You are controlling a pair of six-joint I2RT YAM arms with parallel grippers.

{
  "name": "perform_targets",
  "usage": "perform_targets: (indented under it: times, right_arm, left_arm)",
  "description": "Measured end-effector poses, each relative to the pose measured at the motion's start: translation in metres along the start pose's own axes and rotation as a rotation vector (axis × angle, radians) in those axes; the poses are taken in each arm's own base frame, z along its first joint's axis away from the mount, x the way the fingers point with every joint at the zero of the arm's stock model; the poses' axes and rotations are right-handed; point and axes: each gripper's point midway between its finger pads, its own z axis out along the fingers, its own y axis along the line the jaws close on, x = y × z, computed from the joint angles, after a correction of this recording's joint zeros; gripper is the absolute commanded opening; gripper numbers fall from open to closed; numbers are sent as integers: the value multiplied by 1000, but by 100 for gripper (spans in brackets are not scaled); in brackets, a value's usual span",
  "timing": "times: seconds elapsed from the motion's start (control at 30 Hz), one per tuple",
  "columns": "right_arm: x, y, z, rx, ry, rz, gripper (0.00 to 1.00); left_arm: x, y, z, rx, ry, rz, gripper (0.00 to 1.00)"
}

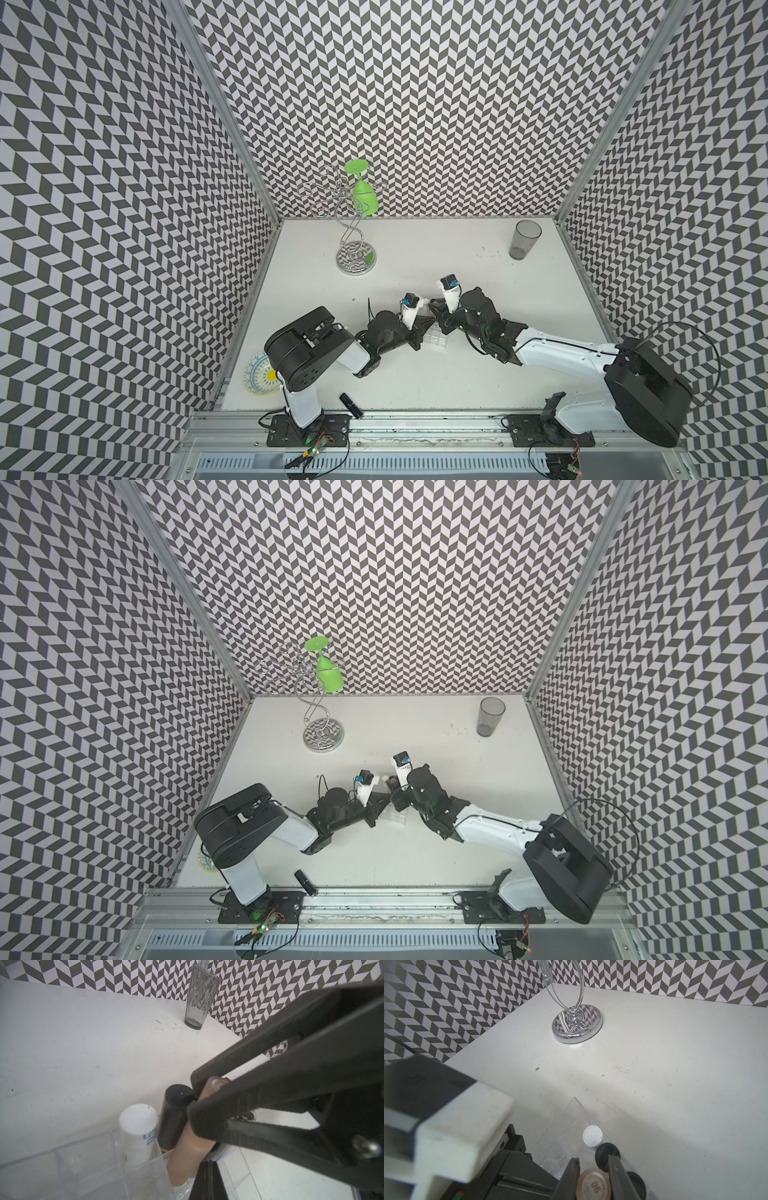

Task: Arrange the lipsticks in the organizer
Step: Adjust the lipstick in the storage box.

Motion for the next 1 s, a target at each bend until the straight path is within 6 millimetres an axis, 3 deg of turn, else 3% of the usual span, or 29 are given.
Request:
perform_targets:
  times: [0.1, 0.27, 0.47, 0.63, 0.77, 0.9, 1.0]
  right_arm:
    - [1, 1, 0, 5, 2, -11, 31]
    - [-2, 5, 4, 6, 5, -32, 47]
    - [-4, 11, 3, 1, -1, -38, 50]
    - [-22, 29, -21, -81, -65, -7, 53]
    - [-35, 52, -40, -197, -114, 27, 52]
    - [-14, 68, -43, -289, -67, 33, 52]
    - [10, 72, -45, -332, -14, 31, 53]
  left_arm:
    - [-7, -2, -7, -3, -22, -3, 11]
    - [-21, -2, -21, -29, -63, -6, 11]
    - [-24, 5, -33, -96, -42, -44, 15]
    - [-19, 11, -57, -205, 50, -153, 28]
    - [-3, 8, -92, -335, 147, -250, 35]
    - [6, 2, -132, -409, 206, -345, 44]
    - [18, -1, -148, -477, 278, -423, 45]
